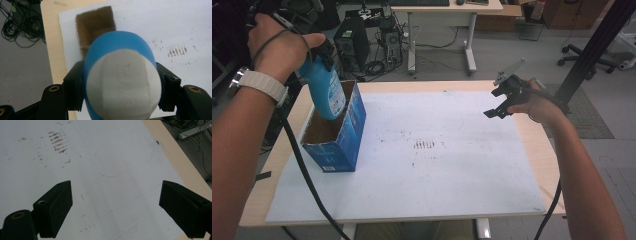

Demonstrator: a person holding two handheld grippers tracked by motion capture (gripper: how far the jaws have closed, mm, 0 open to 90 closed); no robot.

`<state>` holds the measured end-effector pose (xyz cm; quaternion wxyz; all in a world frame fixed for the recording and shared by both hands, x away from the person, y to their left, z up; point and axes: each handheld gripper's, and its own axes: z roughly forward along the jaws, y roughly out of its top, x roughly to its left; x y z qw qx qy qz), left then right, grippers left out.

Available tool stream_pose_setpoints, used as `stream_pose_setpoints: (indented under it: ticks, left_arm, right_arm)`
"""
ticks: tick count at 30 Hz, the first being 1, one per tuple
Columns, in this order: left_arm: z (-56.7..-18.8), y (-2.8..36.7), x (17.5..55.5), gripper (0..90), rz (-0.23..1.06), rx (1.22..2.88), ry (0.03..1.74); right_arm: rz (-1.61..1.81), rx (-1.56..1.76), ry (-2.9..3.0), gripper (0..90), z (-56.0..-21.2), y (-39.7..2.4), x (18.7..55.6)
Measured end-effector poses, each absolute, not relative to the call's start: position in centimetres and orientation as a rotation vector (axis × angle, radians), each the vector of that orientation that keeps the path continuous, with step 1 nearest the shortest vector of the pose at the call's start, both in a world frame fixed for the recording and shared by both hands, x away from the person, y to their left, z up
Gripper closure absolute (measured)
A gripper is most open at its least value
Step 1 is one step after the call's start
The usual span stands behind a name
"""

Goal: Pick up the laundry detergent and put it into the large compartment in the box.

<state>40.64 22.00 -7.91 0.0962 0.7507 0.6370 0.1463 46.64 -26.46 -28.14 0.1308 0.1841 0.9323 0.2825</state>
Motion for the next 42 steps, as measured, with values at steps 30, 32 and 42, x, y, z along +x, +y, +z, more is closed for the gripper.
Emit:
stream_pose_setpoints:
  ticks: [30,32,42]
  left_arm:
    - [-13.1,24.9,42.0,37.4,0.398,2.206,1.961]
    - [-13.5,25.1,42.1,37.4,0.390,2.205,1.963]
    - [-15.7,25.3,42.6,37.4,0.370,2.216,1.964]
  right_arm:
    - [0.787,0.545,2.729,11.6,-28.8,-25.9,47.3]
    - [0.784,0.548,2.731,11.7,-28.8,-25.9,47.3]
    - [0.772,0.548,2.738,11.7,-29.0,-25.6,47.5]
